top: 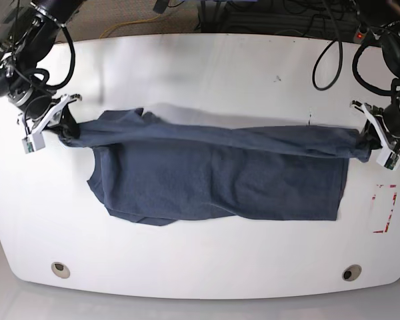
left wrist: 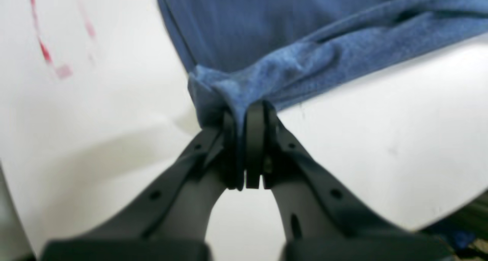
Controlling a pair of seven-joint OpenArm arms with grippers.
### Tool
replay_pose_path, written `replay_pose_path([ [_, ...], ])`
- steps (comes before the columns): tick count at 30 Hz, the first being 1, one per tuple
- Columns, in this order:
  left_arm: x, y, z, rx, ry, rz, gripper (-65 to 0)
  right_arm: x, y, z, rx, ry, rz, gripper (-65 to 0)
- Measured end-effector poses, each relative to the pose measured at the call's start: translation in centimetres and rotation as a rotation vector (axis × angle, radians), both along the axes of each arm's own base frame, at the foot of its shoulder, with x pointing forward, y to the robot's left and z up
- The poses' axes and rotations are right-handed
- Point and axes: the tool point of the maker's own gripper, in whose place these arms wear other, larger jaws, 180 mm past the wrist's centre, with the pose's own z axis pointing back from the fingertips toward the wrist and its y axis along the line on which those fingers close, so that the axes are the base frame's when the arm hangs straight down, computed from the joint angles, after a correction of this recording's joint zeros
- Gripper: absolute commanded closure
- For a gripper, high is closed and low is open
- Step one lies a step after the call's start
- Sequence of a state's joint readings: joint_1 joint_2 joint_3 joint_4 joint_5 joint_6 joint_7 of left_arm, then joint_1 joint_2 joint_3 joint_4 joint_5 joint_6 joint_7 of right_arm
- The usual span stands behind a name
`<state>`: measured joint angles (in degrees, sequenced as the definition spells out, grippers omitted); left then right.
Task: Fold the T-shirt properly
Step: 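Lift the shirt with both grippers and swing it toward the table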
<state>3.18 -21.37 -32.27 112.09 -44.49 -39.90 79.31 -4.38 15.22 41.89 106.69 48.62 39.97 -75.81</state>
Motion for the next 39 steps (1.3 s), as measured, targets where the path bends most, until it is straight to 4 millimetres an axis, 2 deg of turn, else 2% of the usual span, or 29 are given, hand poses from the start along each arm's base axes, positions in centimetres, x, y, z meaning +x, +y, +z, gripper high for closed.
replay_pose_path([
  [3,2.0,-1.5,0.8,0.025,-0.025,-0.043,0.0,2.2,-0.7,2.4,-0.036,-0.070,0.005,0.0],
  [6,3.8,-2.1,1.9,0.077,-0.054,-0.060,0.0,4.5,-0.2,4.2,-0.070,-0.110,0.059,0.0],
  [10,6.3,-3.3,4.3,0.126,-0.121,-0.096,0.0,7.5,-0.4,5.5,-0.086,-0.133,0.073,0.0],
  [16,9.4,-3.7,8.1,0.213,-0.217,-0.092,0.0,12.6,-0.5,7.6,-0.088,-0.138,0.099,0.0],
  [18,10.5,-3.9,10.1,0.221,-0.273,-0.082,0.0,14.6,-0.1,9.6,-0.077,-0.173,0.116,0.0],
  [23,12.2,-3.0,14.7,0.265,-0.378,-0.031,0.0,18.5,0.0,14.6,-0.099,-0.227,0.153,0.0],
  [25,12.8,-2.7,17.3,0.277,-0.437,-0.012,0.0,19.7,0.1,17.0,-0.117,-0.256,0.169,0.0],
  [29,13.5,-1.7,23.4,0.303,-0.575,0.015,0.0,21.6,0.8,22.8,-0.151,-0.345,0.202,0.0],
  [32,14.3,-0.7,27.2,0.290,-0.639,0.047,0.0,22.2,1.1,26.7,-0.206,-0.398,0.221,0.0],
  [36,14.6,0.4,30.0,0.283,-0.669,0.074,0.0,22.0,1.1,31.0,-0.234,-0.484,0.229,0.0],
  [39,14.5,0.3,30.6,0.287,-0.685,0.070,0.0,21.6,0.3,31.3,-0.246,-0.474,0.220,0.0],
])
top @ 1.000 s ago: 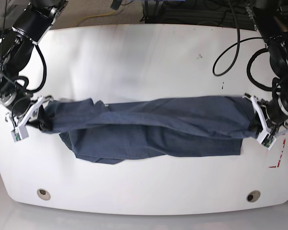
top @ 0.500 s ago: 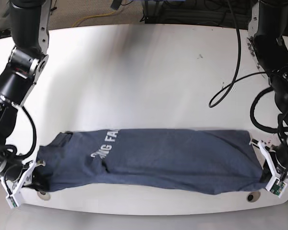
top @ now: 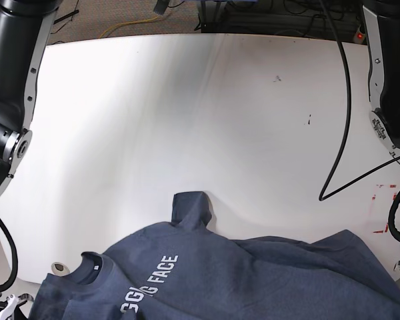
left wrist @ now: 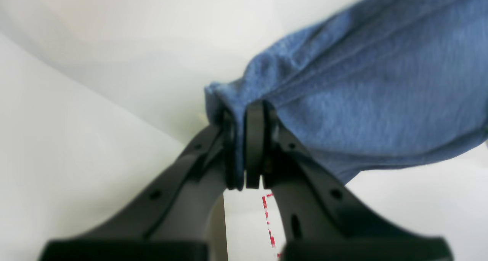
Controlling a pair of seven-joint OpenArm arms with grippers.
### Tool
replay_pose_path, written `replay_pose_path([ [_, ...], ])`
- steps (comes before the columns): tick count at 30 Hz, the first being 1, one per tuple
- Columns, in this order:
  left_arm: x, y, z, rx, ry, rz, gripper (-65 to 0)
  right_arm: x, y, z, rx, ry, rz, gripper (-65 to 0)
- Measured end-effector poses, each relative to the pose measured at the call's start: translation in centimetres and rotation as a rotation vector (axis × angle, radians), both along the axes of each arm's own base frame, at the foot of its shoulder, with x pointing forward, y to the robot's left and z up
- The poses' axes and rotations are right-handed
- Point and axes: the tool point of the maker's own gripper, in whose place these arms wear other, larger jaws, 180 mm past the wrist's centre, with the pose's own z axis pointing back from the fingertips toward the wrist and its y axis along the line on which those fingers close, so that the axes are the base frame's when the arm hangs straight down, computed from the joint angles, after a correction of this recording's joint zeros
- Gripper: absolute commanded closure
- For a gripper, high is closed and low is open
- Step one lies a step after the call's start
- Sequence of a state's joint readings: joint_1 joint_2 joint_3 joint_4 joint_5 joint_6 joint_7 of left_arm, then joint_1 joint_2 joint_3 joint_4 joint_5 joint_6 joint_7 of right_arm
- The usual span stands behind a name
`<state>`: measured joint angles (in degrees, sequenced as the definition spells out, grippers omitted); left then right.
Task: Fold the T-shirt properly
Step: 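Lift the shirt with both grippers and swing it toward the table, then shift the right gripper along the shirt edge and regrasp the fabric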
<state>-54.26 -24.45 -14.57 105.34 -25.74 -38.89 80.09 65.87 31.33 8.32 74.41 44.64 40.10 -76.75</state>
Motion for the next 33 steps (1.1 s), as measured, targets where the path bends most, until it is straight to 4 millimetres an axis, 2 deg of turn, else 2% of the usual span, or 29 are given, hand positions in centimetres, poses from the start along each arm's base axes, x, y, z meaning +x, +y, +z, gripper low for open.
replay_pose_path([
  [3,0.2,-1.1,-1.6,0.050,0.043,-0.012,0.0,-0.4,-0.5,-1.8,0.010,0.036,0.007,0.0],
  [7,-0.4,-2.7,-6.3,0.087,0.131,-0.056,0.0,-1.7,-1.6,-7.8,0.015,0.164,0.004,0.0],
  [8,-0.6,-2.9,-8.2,0.088,0.175,-0.057,0.0,-2.2,-1.8,-9.7,0.009,0.204,0.006,0.0],
  [13,-2.3,-3.6,-14.9,0.096,0.323,-0.072,0.0,-5.1,-2.2,-15.1,0.079,0.271,0.007,0.0],
  [16,-3.8,-3.6,-18.9,0.101,0.420,-0.078,0.0,-7.4,-3.3,-18.3,0.070,0.323,-0.035,0.0],
  [20,-6.0,-4.1,-23.8,0.087,0.539,-0.101,0.0,-10.4,-3.7,-23.0,0.107,0.406,-0.065,0.0],
  [23,-8.5,-3.8,-27.8,0.087,0.655,-0.096,0.0,-13.4,-3.6,-27.5,0.162,0.500,-0.090,0.0],
  [26,-10.8,-3.7,-30.8,0.078,0.746,-0.098,0.0,-16.5,-3.3,-30.8,0.186,0.581,-0.117,0.0],
  [28,-12.1,-3.6,-32.2,0.056,0.783,-0.097,0.0,-18.3,-3.0,-32.4,0.187,0.621,-0.126,0.0],
  [33,-15.8,-2.0,-35.3,0.049,0.895,-0.048,0.0,-22.6,-2.1,-34.2,0.219,0.648,-0.147,0.0],
])
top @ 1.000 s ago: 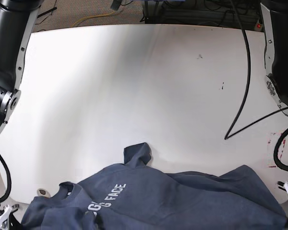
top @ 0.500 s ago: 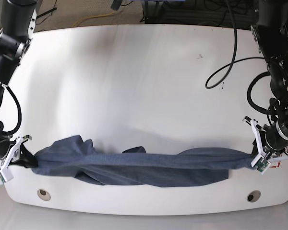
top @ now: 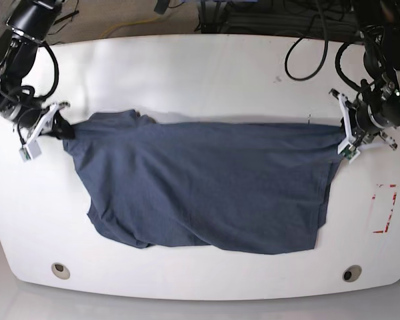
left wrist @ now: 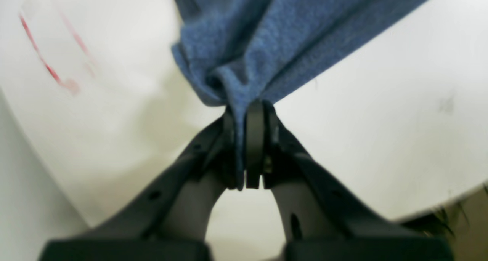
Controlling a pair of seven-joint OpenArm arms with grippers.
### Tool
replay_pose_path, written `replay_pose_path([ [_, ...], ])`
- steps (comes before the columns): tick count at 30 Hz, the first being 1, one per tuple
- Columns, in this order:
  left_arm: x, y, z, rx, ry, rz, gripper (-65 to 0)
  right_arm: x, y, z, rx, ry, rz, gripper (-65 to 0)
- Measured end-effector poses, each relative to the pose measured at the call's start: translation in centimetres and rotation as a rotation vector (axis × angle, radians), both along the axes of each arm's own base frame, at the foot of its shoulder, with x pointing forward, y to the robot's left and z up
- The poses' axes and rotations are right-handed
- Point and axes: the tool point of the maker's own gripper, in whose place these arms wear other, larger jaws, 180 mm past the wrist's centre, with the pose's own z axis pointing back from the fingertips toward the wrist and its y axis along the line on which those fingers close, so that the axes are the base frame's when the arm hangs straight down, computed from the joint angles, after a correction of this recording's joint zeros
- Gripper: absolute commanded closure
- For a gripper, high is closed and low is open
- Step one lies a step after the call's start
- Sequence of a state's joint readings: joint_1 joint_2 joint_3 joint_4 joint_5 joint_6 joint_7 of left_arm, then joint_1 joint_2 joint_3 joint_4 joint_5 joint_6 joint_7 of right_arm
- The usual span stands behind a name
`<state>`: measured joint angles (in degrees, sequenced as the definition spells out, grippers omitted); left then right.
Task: Fold the T-shirt properly
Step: 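Shift the right gripper along the shirt edge and regrasp the fabric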
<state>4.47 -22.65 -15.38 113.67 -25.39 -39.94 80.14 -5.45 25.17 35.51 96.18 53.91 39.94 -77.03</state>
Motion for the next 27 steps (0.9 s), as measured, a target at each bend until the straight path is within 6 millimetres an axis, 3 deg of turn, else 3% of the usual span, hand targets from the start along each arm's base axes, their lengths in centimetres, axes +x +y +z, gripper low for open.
replay_pose_path([
  [5,-3.9,0.5,-2.7,-0.011,0.104,0.024,0.0,-5.0,0.1,-2.5,0.002,0.093,-0.044,0.0],
  [9,-6.2,1.3,-4.0,-0.016,0.146,0.051,0.0,-6.5,1.5,-4.0,0.049,0.133,-0.065,0.0],
  [13,-7.1,1.3,-4.5,-0.035,0.143,0.052,0.0,-6.3,3.2,-4.5,0.102,0.127,-0.073,0.0],
  [17,-7.4,1.1,-4.7,-0.044,0.144,0.049,0.0,-4.2,4.8,-4.1,0.134,0.082,-0.074,0.0],
  [20,-7.2,1.3,-4.5,-0.040,0.135,0.047,0.0,-2.6,7.1,-4.5,0.151,0.076,-0.033,0.0],
  [23,-7.3,2.0,-4.5,-0.007,0.138,0.053,0.0,-2.3,8.8,-5.3,0.188,0.090,-0.032,-14.1],
  [27,-7.2,3.0,-4.4,0.048,0.141,0.063,0.0,-3.5,9.2,-6.7,0.207,0.143,-0.050,-37.3],
])
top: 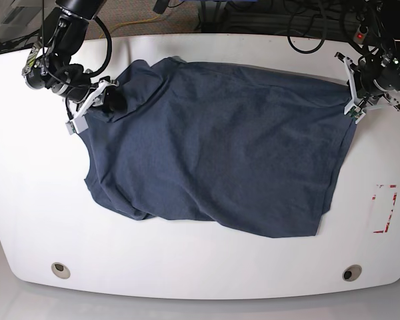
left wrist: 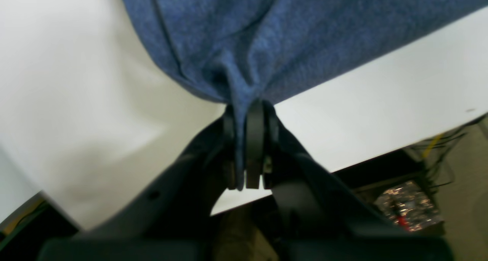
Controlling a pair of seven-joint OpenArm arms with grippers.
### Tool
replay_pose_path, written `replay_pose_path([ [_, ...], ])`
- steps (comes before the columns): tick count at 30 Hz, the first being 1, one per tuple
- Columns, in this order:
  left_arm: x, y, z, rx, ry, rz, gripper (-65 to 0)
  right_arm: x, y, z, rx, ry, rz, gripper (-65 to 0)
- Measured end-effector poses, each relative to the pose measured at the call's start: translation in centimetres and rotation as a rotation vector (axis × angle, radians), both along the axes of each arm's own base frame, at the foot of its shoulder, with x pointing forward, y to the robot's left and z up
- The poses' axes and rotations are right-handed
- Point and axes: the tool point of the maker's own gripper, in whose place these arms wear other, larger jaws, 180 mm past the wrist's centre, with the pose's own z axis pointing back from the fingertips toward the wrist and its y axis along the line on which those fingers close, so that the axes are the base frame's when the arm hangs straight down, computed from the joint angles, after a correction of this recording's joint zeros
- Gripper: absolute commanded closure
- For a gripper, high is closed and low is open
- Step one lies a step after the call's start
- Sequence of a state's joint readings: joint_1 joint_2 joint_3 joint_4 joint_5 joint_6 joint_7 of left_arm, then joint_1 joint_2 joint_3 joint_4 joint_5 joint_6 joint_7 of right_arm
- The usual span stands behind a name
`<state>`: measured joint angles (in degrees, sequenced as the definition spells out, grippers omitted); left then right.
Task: Fold the T-shirt properly
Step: 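Shift the right gripper along the shirt edge and regrasp the fabric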
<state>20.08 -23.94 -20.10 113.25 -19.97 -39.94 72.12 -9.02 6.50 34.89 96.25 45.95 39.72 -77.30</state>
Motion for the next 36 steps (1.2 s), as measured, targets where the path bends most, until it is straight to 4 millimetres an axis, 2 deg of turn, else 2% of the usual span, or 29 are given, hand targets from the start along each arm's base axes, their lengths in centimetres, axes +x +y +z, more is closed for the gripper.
replay_pose_path([
  [2,0.1,0.0,0.1,0.001,-0.002,0.000,0.0,-0.8,-0.4,-0.4,-0.003,0.017,-0.012,-44.5],
  [4,0.3,0.0,0.2,0.002,-0.007,-0.001,0.0,-1.2,-1.4,0.3,0.031,-0.010,-0.071,-47.6],
  [6,0.7,0.1,0.4,0.003,-0.018,-0.001,0.0,-1.7,-2.9,1.2,0.060,-0.045,-0.135,-48.4],
  [8,0.9,0.1,0.5,0.003,-0.025,-0.001,0.0,-2.8,-4.2,1.0,0.047,-0.030,-0.170,-48.4],
  [10,0.8,0.0,0.4,0.002,-0.022,-0.001,0.0,-3.4,-4.5,0.9,0.057,-0.023,-0.183,-48.5],
  [15,0.7,0.0,0.4,0.003,-0.020,-0.002,0.0,-4.2,-3.9,0.7,0.087,-0.016,-0.194,-48.5],
  [22,0.7,-0.1,0.3,-0.001,-0.020,-0.001,0.0,-5.6,-2.4,-1.5,0.134,0.058,-0.217,-48.2],
  [25,0.7,-0.1,0.3,-0.001,-0.019,-0.001,0.0,-5.4,-1.9,-1.8,0.122,0.065,-0.201,-48.2],
  [32,0.7,-0.1,0.3,-0.004,-0.018,-0.001,0.0,-3.5,0.8,-1.8,0.147,0.045,-0.157,-47.9],
  [34,0.6,-0.1,0.3,-0.005,-0.018,-0.001,0.0,-2.7,1.3,-1.9,0.141,0.039,-0.153,-44.9],
  [36,0.6,-0.2,0.3,-0.005,-0.018,-0.002,0.0,-2.1,1.7,-2.0,0.129,0.040,-0.160,-34.7],
])
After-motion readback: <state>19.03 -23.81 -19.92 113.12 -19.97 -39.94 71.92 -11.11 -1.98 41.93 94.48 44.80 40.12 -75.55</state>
